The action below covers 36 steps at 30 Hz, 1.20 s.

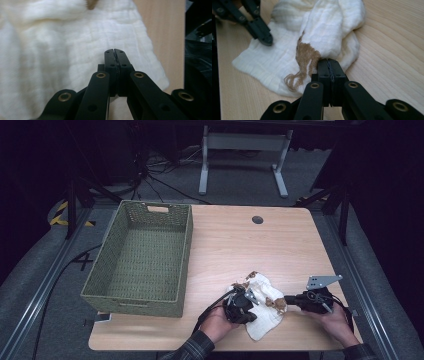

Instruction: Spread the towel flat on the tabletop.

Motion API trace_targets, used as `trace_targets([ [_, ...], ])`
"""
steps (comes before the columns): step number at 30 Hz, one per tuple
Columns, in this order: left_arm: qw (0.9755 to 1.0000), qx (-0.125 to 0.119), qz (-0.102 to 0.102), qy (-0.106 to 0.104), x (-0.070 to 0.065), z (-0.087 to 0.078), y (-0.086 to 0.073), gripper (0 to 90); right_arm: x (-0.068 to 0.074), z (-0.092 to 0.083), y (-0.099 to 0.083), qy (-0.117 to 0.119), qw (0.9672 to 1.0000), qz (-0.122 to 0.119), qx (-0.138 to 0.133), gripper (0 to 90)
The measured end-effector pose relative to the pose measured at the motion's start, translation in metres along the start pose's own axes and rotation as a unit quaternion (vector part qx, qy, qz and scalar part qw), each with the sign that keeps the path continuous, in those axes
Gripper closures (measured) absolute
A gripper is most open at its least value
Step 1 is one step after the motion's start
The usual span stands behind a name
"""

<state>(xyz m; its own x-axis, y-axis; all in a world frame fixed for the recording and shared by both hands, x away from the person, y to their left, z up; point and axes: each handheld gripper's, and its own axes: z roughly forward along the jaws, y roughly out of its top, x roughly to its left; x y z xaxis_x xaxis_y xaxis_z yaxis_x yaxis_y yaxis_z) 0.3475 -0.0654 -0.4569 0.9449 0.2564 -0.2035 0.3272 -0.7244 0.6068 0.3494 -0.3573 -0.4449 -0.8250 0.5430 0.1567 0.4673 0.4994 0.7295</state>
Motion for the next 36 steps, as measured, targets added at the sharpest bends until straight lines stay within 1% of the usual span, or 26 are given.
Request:
trace_targets([
  [2,1.0000,0.001,-0.004,0.008,0.005,-0.003,-0.002,89.7,0.003,0.002,0.000,0.009,0.9999,-0.005,0.001,89.7],
  [5,0.9994,-0.002,-0.017,0.031,0.015,-0.009,-0.005,89.7,0.007,0.005,0.001,0.018,0.9998,-0.012,0.004,89.7],
  [7,0.9988,-0.001,-0.026,0.041,0.023,-0.014,-0.007,89.7,0.010,0.007,0.001,0.027,0.9995,-0.012,0.007,89.7],
  [8,0.9983,0.000,-0.031,0.049,0.026,-0.017,-0.009,89.7,0.012,0.009,0.002,0.030,0.9994,-0.015,0.006,89.7],
  [10,0.9966,0.000,-0.043,0.070,0.032,-0.022,-0.012,89.7,0.015,0.013,0.003,0.040,0.9989,-0.021,0.011,89.7],
  [14,0.9934,-0.010,-0.063,0.096,0.042,-0.028,-0.017,89.6,0.023,0.020,0.007,0.054,0.9978,-0.035,0.015,89.7],
  [15,0.9928,-0.010,-0.066,0.099,0.045,-0.030,-0.018,89.6,0.025,0.022,0.008,0.055,0.9976,-0.038,0.017,89.6],
  [16,0.9924,-0.012,-0.071,0.099,0.047,-0.031,-0.020,89.5,0.027,0.023,0.009,0.057,0.9974,-0.041,0.018,89.5],
  [17,0.9923,-0.012,-0.071,0.101,0.047,-0.032,-0.020,89.4,0.027,0.023,0.009,0.054,0.9974,-0.045,0.016,89.4],
  [18,0.9924,-0.011,-0.071,0.100,0.047,-0.033,-0.021,88.9,0.026,0.022,0.009,0.049,0.9978,-0.043,0.013,89.1],
  [19,0.9926,-0.011,-0.071,0.098,0.046,-0.034,-0.021,88.8,0.023,0.019,0.009,0.044,0.9983,-0.039,0.007,86.8],
  [21,0.9935,-0.020,-0.070,0.087,0.045,-0.035,-0.021,88.8,0.017,0.016,0.008,0.027,0.9991,-0.033,0.004,81.9],
  [22,0.9936,-0.026,-0.076,0.080,0.042,-0.036,-0.021,88.8,0.014,0.014,0.008,0.020,0.9993,-0.031,0.004,79.5],
  [23,0.9941,-0.030,-0.070,0.077,0.041,-0.037,-0.021,88.3,0.012,0.014,0.008,0.015,0.9996,-0.025,0.001,78.6],
  [24,0.9943,-0.029,-0.071,0.074,0.038,-0.037,-0.020,88.0,0.010,0.014,0.008,0.013,0.9997,-0.022,0.001,76.7],
  [25,0.9948,-0.031,-0.065,0.071,0.036,-0.038,-0.021,88.0,0.008,0.014,0.009,0.008,0.9997,-0.021,-0.001,75.5],
  [26,0.9950,-0.030,-0.068,0.068,0.034,-0.037,-0.021,88.0,0.006,0.015,0.011,0.006,0.9998,-0.018,-0.003,75.2],
  [27,0.9955,-0.028,-0.061,0.066,0.033,-0.036,-0.022,87.7,0.004,0.016,0.013,0.005,0.9998,-0.016,-0.005,73.9],
  [29,0.9954,-0.022,-0.067,0.064,0.030,-0.034,-0.024,87.6,0.000,0.022,0.019,-0.002,0.9999,-0.016,-0.005,72.1],
  [31,0.9956,-0.014,-0.064,0.067,0.031,-0.031,-0.024,87.6,-0.004,0.027,0.024,-0.002,0.9999,-0.010,-0.005,70.8],
  [32,0.9958,-0.006,-0.065,0.065,0.031,-0.030,-0.024,87.6,-0.005,0.031,0.026,-0.005,0.9999,-0.013,0.002,70.7],
  [33,0.9959,-0.010,-0.064,0.064,0.032,-0.030,-0.025,87.8,-0.007,0.034,0.028,-0.009,0.9998,-0.014,0.007,70.5],
  [36,0.9961,-0.010,-0.060,0.064,0.032,-0.029,-0.025,87.9,-0.011,0.043,0.031,-0.011,0.9998,-0.011,0.014,71.3],
])
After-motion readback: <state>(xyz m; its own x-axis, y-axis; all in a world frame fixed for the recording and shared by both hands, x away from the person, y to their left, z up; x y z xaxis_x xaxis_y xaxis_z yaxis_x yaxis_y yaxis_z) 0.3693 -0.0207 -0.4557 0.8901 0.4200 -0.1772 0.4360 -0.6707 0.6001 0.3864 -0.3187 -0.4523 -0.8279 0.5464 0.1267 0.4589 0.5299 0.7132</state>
